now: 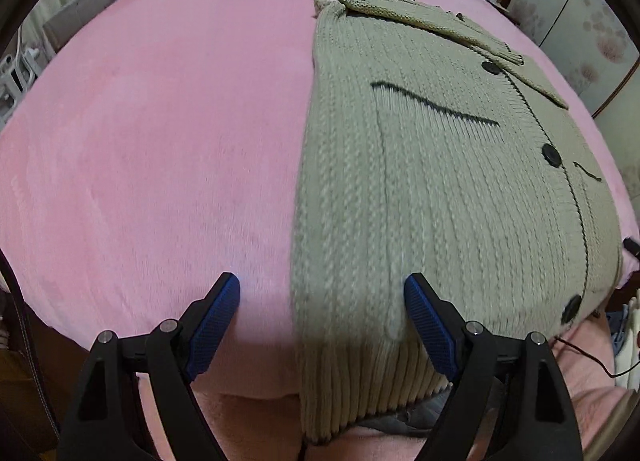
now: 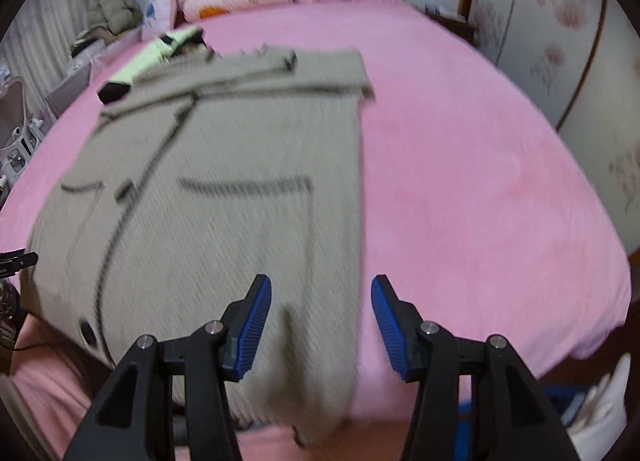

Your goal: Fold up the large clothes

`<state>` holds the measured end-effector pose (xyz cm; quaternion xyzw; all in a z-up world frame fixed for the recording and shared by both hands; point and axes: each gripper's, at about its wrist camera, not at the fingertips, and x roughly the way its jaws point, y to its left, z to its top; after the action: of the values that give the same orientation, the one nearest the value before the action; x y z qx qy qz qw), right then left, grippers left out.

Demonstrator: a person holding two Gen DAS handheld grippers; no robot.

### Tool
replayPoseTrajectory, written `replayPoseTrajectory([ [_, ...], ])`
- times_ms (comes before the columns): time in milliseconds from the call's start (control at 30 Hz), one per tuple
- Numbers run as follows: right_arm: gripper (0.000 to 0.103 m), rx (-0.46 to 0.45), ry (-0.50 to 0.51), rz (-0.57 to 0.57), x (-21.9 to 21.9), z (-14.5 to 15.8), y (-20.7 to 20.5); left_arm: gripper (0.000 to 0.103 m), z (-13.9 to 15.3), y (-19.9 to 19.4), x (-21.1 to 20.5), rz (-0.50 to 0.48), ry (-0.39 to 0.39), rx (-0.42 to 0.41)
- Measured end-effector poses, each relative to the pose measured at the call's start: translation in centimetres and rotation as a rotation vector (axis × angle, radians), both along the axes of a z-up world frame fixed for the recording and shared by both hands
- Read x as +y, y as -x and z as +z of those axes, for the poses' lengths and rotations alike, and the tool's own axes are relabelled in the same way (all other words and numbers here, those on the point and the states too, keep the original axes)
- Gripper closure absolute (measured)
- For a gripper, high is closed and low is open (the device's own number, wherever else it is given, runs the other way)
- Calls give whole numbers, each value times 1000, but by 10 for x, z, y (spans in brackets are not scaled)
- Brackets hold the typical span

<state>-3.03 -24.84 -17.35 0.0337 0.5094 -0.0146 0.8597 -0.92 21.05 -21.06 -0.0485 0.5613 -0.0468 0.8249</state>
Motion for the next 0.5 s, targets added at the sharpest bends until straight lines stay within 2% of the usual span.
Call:
replayPoseTrajectory([
  [133, 51, 66, -77, -20, -18, -23, 14, 18, -4, 7, 7, 14, 42, 12],
  [267, 51, 84, -172, -30, -27, -34, 20, 17, -7, 15, 10, -2, 62, 21],
  [333, 51, 96, -203, -9, -27, -39, 23, 17, -6, 19, 11, -23, 61, 24],
  [500, 51, 126, -204, 94, -12, -47, 32, 17, -12, 31, 5, -95, 32, 47],
])
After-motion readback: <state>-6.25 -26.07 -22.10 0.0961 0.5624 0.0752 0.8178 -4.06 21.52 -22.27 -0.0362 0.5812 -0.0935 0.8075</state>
